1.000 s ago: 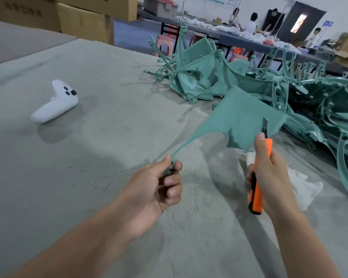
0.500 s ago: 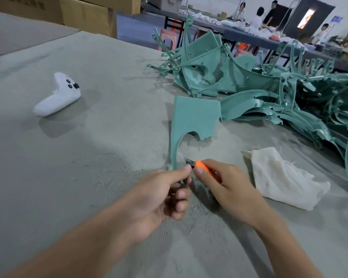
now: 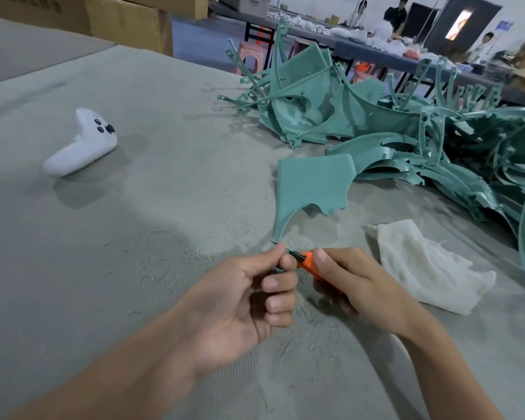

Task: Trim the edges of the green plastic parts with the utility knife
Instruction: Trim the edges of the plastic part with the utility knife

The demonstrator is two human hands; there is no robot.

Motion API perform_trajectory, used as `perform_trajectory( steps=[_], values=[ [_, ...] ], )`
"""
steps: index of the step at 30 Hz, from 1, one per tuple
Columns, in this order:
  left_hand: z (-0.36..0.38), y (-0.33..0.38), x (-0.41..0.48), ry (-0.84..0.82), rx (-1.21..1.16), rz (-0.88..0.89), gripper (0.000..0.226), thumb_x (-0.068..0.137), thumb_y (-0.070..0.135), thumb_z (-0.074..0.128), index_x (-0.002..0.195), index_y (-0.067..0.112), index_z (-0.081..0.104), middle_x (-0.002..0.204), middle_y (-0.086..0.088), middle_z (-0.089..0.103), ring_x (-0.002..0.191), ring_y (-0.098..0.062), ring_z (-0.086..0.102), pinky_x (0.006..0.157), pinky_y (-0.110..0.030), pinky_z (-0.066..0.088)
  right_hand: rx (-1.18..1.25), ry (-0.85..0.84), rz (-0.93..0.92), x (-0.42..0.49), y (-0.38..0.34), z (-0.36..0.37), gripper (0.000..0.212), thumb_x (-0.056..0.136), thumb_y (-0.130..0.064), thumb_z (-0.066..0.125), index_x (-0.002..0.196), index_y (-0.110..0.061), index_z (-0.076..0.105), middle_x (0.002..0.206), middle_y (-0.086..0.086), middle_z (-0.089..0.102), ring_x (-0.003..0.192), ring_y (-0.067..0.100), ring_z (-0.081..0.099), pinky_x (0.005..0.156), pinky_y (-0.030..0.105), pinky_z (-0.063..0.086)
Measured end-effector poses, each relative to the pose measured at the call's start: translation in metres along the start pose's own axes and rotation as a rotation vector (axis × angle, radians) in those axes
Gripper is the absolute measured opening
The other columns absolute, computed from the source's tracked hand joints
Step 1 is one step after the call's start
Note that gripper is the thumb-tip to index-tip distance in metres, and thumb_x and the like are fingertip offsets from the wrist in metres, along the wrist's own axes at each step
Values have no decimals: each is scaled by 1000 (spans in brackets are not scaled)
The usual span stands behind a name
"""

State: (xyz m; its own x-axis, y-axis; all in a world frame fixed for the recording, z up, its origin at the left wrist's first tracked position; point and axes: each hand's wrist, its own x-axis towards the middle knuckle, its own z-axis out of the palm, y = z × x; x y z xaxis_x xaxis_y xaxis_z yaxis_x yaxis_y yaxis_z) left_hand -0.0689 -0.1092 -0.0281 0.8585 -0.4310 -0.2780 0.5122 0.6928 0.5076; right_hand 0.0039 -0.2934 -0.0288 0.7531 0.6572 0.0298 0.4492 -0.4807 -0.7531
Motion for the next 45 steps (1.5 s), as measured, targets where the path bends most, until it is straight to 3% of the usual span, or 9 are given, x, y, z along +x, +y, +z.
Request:
perform_trajectory(
  steps=[3, 9, 15, 20, 29, 33, 38, 42, 45],
  values=[
    [-1, -1, 1, -4, -4, -5, 21, 90, 25, 51, 73, 13, 51, 53, 4, 31, 41, -10, 35, 39, -20, 29, 43, -19, 24, -1, -1, -2, 65, 95, -51, 38, 78, 11, 48, 56, 3, 42, 43, 4, 33, 43, 14, 29],
    [-4, -5, 1, -24, -8, -19, 21, 89, 25, 53, 72, 12, 53, 53, 4, 32, 41, -10, 36, 39, -21, 31, -55, -6, -27, 1, 2, -1, 63, 95, -55, 37, 75, 4, 50, 52, -7, 36, 50, 7, 30, 51, 23, 27],
    [-6, -6, 4, -16, 1, -20, 20, 89, 24, 53, 73, 13, 52, 54, 4, 31, 41, -10, 35, 39, -21, 32, -151, 26, -60, 1, 1, 0, 44, 98, -50, 40, 65, -22, 43, 51, -11, 35, 50, 7, 32, 52, 20, 26],
    [-7, -6, 5, -17, 22, -14, 22, 91, 25, 51, 73, 13, 52, 54, 4, 31, 42, -9, 35, 40, -21, 32, -100, 9, -26, 1, 2, 0, 46, 97, -53, 39, 64, -21, 44, 52, -9, 35, 50, 7, 30, 52, 24, 26],
    [-5, -5, 4, -6, 26, -4, 24, 92, 25, 50, 71, 14, 52, 54, 4, 29, 42, -10, 33, 40, -22, 30, -81, 16, -24, 3, 0, 1, 39, 100, -51, 39, 64, -50, 53, 50, -11, 43, 47, 5, 38, 52, 17, 29],
    [-3, -4, 4, -13, 26, -1, 25, 91, 25, 51, 68, 14, 54, 54, 4, 28, 42, -10, 33, 40, -21, 28, 13, 3, 7, 1, 1, -1, 39, 99, -51, 38, 68, -45, 61, 51, -10, 50, 45, 3, 43, 50, 14, 32],
    [-1, -3, 3, -9, 32, -2, 24, 90, 25, 51, 68, 15, 53, 53, 4, 28, 41, -10, 33, 39, -21, 28, 86, 19, 101, -2, 4, -3, 60, 100, -59, 33, 85, -14, 71, 56, 5, 59, 39, 8, 46, 42, 16, 35],
    [-2, -4, 3, -21, 29, -12, 25, 90, 24, 51, 67, 15, 53, 53, 4, 28, 41, -10, 33, 40, -21, 28, -169, 166, 60, 2, 5, 2, 68, 101, -60, 25, 76, -5, 57, 62, 11, 63, 46, 17, 51, 51, 39, 45],
    [-2, -5, 2, -35, 36, -15, 24, 89, 24, 52, 66, 15, 54, 53, 4, 29, 42, -10, 33, 40, -21, 28, -181, 353, 113, 3, 11, 1, 63, 97, -59, 23, 81, -12, 62, 67, 0, 69, 48, 13, 59, 54, 36, 48]
  ],
)
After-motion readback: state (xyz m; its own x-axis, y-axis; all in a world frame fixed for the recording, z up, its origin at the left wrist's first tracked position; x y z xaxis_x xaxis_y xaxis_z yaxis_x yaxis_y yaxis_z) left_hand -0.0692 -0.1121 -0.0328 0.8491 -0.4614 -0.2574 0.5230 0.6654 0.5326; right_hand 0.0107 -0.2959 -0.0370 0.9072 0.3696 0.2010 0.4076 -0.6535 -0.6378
